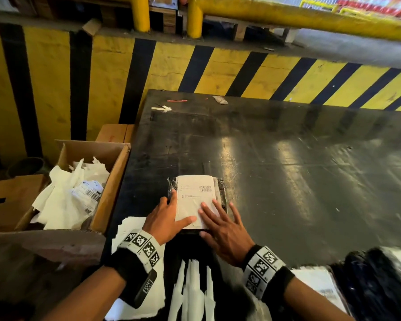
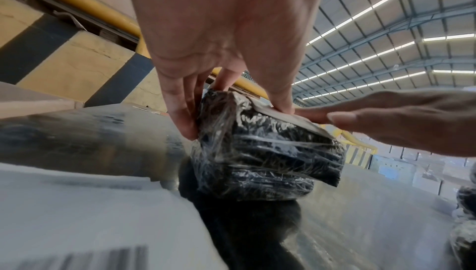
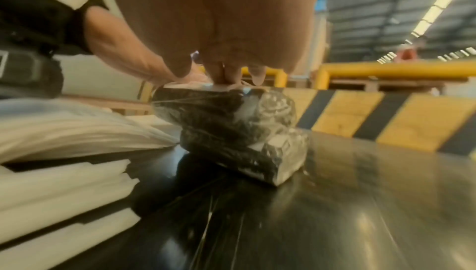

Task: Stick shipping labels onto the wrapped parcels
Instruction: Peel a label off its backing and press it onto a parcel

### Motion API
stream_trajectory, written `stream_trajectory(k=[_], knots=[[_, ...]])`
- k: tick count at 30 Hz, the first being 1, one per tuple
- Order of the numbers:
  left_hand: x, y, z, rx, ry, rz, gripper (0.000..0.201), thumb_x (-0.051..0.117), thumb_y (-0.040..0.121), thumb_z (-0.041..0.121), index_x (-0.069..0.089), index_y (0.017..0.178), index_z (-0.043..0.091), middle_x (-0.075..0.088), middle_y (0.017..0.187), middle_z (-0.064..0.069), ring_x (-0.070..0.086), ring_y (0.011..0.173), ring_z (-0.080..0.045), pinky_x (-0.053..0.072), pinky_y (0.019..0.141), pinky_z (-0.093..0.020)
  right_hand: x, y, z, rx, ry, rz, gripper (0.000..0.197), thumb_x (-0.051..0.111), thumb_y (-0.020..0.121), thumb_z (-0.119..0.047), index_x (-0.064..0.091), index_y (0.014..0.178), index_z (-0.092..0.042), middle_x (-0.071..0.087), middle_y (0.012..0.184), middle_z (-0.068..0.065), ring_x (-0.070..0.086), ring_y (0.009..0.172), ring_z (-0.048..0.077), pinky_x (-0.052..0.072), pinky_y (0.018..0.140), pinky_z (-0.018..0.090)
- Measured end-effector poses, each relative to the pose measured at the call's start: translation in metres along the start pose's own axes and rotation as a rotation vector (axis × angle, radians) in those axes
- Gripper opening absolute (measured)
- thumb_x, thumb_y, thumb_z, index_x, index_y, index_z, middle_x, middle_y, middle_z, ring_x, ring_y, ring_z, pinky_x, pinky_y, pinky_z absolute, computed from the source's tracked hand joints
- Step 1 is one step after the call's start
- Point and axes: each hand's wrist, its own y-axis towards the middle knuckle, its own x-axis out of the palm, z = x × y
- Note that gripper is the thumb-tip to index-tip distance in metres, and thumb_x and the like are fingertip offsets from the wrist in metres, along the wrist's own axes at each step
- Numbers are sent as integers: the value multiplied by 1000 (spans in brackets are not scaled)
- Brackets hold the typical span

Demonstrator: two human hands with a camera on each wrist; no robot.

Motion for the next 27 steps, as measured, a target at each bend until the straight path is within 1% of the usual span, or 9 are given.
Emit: stream_trajectory(k=[5,11,16,18,20,22,23,25,27], knots=[[0,-1,-1,8,0,-21,96,52,81,63,-1,149,21,28,144,-13,40,127,-31,39,100,-40,7,-22,21,-6,-68,75,51,32,92,-47,38,138,-28,44,144,-7,33,137,26,10,106,55],[1,4,-5,6,6,-30,95,51,81,63,-2,149,22,29,143,-14,42,125,-31,42,99,-42,11,-14,-7,31,-43,77,59,24,93,-58,39,139,-23,41,147,-4,29,139,26,3,110,52],[-1,3,-4,39,74,-24,97,49,80,67,-1,149,20,31,143,-15,43,125,-31,41,98,-42,14,-39,1,-42,-93,143,55,35,87,-53,50,131,-24,45,144,-5,38,135,24,18,104,53],[-2,1,-2,45,177,2,97,45,80,70,1,149,18,28,146,-16,37,129,-31,35,103,-42,8,-37,4,-24,-17,185,51,35,88,-51,54,127,-25,53,137,-7,44,132,23,20,103,51],[-5,-1,1,75,285,50,93,42,82,69,1,149,19,11,154,-17,16,141,-33,18,113,-44,1,-27,6,39,70,184,50,35,88,-47,50,130,-26,57,132,-7,46,130,23,22,105,50],[-2,-1,4,246,373,155,78,38,88,60,6,149,23,0,158,-12,-3,145,-30,3,115,-45,-6,-10,11,61,126,138,57,30,88,-48,37,140,-25,44,145,-4,33,138,24,21,113,51],[0,-3,6,376,427,204,69,36,89,54,19,148,23,10,158,-10,0,145,-29,2,115,-47,-8,-1,12,48,149,112,64,25,87,-53,27,145,-26,29,153,-4,19,144,23,12,116,52],[7,-10,6,532,562,182,56,34,86,44,50,133,19,43,145,-6,24,141,-31,10,110,-52,-9,11,16,49,202,20,84,16,77,-73,11,149,-29,4,158,-7,-1,146,20,-4,115,49],[15,-19,-4,568,619,179,51,35,87,38,57,126,16,53,137,-3,36,136,-31,11,108,-53,-10,20,19,49,172,-5,96,7,65,-80,6,148,-32,-2,158,-10,-6,146,20,-9,114,48]])
